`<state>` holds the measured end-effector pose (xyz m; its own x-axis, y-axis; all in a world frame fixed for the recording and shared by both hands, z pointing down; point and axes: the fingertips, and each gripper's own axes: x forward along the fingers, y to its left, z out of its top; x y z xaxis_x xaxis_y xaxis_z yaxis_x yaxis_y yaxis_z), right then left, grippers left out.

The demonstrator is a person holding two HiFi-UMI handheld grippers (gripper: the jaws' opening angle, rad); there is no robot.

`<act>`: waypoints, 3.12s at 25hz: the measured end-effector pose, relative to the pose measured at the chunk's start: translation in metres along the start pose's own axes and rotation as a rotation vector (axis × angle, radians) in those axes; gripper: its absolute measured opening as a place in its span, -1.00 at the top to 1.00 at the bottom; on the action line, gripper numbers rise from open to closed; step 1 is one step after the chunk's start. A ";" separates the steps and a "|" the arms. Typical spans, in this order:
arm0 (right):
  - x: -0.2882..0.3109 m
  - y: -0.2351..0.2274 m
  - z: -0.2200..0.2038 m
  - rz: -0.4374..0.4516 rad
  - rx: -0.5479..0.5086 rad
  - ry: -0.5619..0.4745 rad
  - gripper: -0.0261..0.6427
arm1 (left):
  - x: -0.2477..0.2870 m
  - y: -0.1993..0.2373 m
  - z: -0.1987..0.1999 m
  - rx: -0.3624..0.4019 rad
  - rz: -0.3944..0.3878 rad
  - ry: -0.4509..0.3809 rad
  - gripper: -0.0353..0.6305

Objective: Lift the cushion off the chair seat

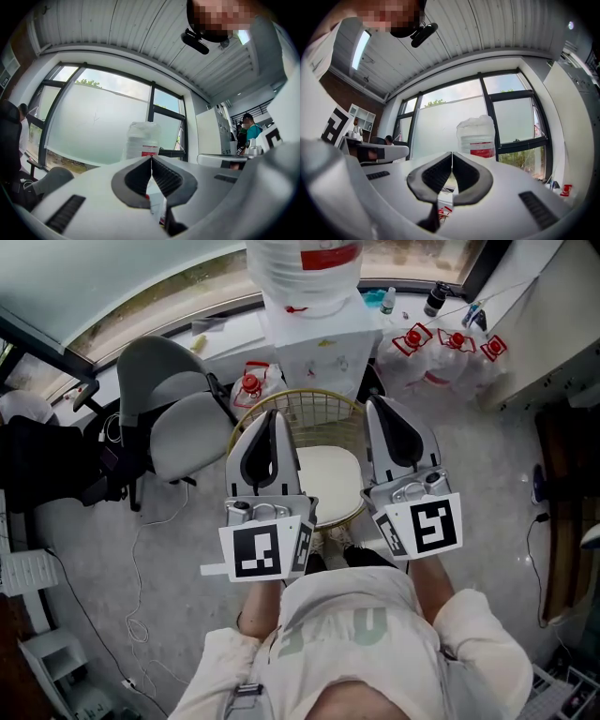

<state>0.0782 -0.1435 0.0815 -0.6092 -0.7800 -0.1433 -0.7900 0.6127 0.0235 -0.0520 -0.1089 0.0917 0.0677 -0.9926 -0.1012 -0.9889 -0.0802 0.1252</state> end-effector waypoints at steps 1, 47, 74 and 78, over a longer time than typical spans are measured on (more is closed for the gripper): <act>0.001 -0.001 -0.003 0.003 0.004 0.006 0.87 | 0.001 0.002 -0.003 -0.014 0.004 0.007 0.86; -0.030 0.116 -0.382 0.429 0.097 0.539 0.87 | -0.253 0.063 -0.590 -1.486 0.498 0.289 0.25; -0.057 0.120 -0.416 0.469 0.174 0.624 0.87 | -0.230 0.036 -0.651 -1.560 0.387 0.307 0.26; -0.056 0.116 -0.416 0.461 0.188 0.621 0.87 | -0.220 0.035 -0.651 -1.608 0.392 0.289 0.26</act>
<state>-0.0081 -0.0824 0.5033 -0.8428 -0.3376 0.4191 -0.4578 0.8591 -0.2287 -0.0154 0.0467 0.7604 0.0677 -0.9424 0.3277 0.1676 0.3345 0.9274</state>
